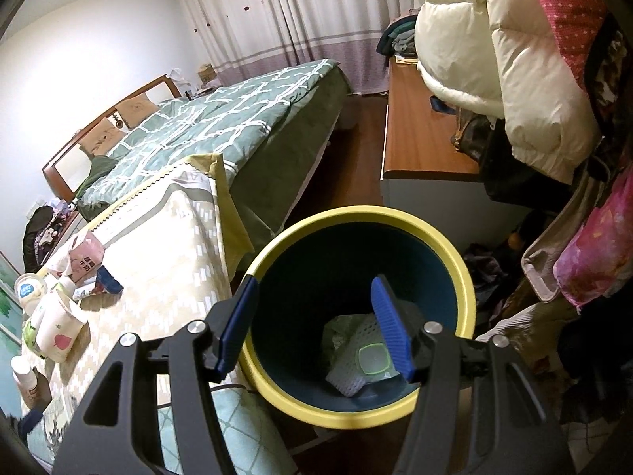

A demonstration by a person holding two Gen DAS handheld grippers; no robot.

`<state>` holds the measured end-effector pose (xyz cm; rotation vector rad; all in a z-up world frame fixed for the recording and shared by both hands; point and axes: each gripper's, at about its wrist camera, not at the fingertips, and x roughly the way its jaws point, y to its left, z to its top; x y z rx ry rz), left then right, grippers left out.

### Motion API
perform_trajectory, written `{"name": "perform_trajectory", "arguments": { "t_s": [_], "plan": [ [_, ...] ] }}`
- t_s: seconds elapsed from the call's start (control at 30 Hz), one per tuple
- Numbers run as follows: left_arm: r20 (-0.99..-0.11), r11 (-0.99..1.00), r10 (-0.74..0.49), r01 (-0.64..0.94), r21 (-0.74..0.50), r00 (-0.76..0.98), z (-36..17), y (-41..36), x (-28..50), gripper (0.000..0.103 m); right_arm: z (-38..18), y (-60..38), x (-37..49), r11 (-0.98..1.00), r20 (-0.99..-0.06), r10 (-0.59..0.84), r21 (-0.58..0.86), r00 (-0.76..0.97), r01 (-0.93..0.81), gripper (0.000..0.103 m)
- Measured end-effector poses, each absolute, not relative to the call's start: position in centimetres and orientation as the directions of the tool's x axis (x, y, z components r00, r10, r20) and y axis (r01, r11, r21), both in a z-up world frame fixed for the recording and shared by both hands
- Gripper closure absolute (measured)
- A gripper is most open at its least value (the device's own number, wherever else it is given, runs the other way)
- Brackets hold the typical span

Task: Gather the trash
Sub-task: 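Grasp the printed paper box with the left tool, then carry the paper box over the bin and open the left tool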

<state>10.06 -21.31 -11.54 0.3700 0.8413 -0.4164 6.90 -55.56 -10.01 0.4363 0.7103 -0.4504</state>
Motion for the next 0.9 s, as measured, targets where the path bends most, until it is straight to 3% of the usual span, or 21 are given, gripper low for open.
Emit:
{"name": "perform_trajectory", "arguments": {
  "t_s": [0.27,0.57,0.67,0.9],
  "plan": [
    [-0.819,0.784,-0.282,0.612,0.104,0.500,-11.1,-22.9,12.8,0.005,-9.9,-55.2,6.9,0.832,-0.699,-0.224,0.225,0.679,0.506,0.046],
    [-0.885,0.746,-0.286,0.665,0.035,0.367,-13.0,-20.8,13.8,0.005,-10.2,-54.8,7.2,0.841,-0.698,-0.190,0.246,0.690,0.481,0.045],
    [-0.893,0.736,-0.294,0.677,0.017,0.342,-13.4,-20.6,13.8,0.017,-10.0,-54.5,7.0,0.846,-0.697,-0.185,0.245,0.693,0.473,0.045],
    [-0.884,0.739,-0.314,0.674,0.001,0.345,-13.1,-20.8,13.1,0.030,-9.5,-54.0,5.8,0.852,-0.682,-0.185,0.248,0.708,0.462,0.045]
  ]
}}
